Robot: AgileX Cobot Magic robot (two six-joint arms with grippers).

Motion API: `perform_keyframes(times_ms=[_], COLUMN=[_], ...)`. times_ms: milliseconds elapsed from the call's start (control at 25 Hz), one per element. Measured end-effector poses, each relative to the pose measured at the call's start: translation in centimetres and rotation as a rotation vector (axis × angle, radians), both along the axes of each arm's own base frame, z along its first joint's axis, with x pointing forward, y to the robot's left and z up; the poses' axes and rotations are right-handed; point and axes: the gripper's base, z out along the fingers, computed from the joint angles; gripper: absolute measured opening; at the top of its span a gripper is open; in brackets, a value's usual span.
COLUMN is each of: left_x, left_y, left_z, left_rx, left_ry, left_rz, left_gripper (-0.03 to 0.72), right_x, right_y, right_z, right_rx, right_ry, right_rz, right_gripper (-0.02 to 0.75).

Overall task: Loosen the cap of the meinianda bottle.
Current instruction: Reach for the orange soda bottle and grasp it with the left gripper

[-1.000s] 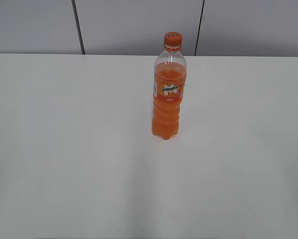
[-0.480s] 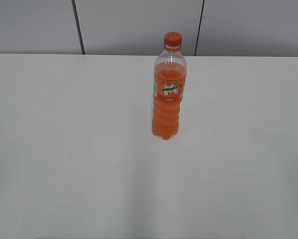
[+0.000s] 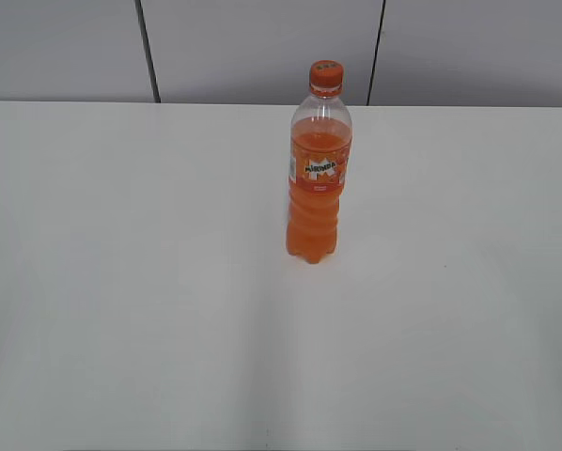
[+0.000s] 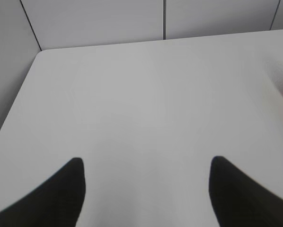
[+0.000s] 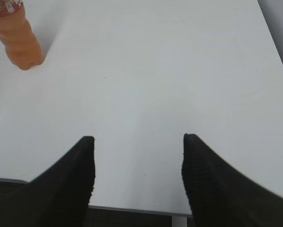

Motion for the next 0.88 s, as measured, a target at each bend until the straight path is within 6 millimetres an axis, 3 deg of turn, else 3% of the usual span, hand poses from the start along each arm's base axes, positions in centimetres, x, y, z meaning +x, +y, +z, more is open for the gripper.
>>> perform_keyframes(times_ms=[440, 720, 880], left_x=[0.0, 0.6, 1.7], left_y=[0.0, 0.0, 0.0], left_z=[0.3, 2.7, 2.5], left_rx=[0.002, 0.018, 0.052], left_ry=[-0.025, -0.301, -0.425], left_rz=[0.001, -0.002, -0.004], left_gripper=[0.499, 0.499, 0.499], right_x=[0.0, 0.0, 0.0], right_y=[0.0, 0.0, 0.0], right_z=[0.0, 0.0, 0.0], right_rx=[0.000, 0.000, 0.000], right_ry=[0.000, 0.000, 0.000], right_rz=[0.000, 0.000, 0.000], right_gripper=[0.442, 0.442, 0.442])
